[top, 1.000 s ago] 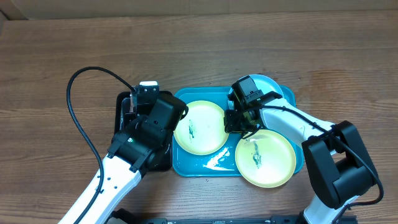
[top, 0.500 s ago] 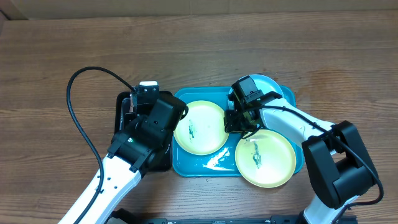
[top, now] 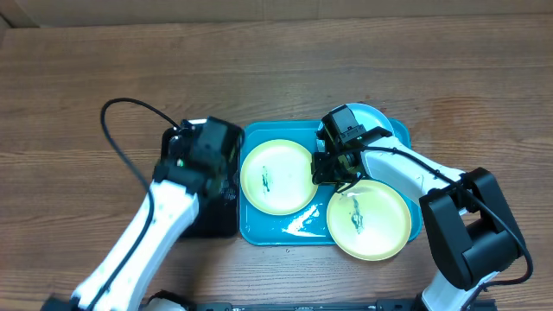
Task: Clean dirty plates on tray and stack at the side
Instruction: 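Lift the sponge with the left gripper and carry it to the upper-left yellow plate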
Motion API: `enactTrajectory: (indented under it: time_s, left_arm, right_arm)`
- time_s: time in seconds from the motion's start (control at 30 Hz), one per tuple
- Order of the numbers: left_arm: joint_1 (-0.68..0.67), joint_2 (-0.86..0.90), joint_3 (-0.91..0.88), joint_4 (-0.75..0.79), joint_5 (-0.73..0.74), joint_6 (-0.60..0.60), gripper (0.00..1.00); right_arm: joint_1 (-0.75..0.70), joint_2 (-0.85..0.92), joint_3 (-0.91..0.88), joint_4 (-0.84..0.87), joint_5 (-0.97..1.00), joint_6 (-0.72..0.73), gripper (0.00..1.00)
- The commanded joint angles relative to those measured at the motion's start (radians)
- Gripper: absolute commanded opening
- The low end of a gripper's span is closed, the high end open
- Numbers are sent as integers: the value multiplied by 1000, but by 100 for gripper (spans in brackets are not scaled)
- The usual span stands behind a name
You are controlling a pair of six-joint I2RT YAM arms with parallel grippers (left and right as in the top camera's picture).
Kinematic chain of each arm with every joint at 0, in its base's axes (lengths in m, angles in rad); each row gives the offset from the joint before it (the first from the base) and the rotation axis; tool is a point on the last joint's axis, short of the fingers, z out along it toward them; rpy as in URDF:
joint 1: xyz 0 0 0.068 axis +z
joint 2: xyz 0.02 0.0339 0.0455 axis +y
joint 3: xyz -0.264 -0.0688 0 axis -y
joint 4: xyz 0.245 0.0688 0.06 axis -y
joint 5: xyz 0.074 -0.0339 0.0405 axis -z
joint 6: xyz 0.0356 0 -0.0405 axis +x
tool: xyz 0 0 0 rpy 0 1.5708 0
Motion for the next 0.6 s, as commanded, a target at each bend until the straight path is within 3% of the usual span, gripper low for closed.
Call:
enactTrajectory:
  time_s: [0.0,0.2,0.3,0.43,0.57]
  left_arm:
    - [62,87,19,-3,241,-29,4]
    - [76,97,35,20,298,4,4]
    - [72,63,68,21,400,36,4]
    - [69,66,98,51,646,106,4]
    - [37,89,99,90,696,111,4]
  right_arm:
    - [5,-2,-6,10,-14,-3,8]
    - [5,-2,-6,10,-14,-3,8]
    - [5,-2,-6,14,-14,-3,8]
    - [5,-2,-6,21,-14,-3,8]
    - [5,-2,-6,22,-14,-3,8]
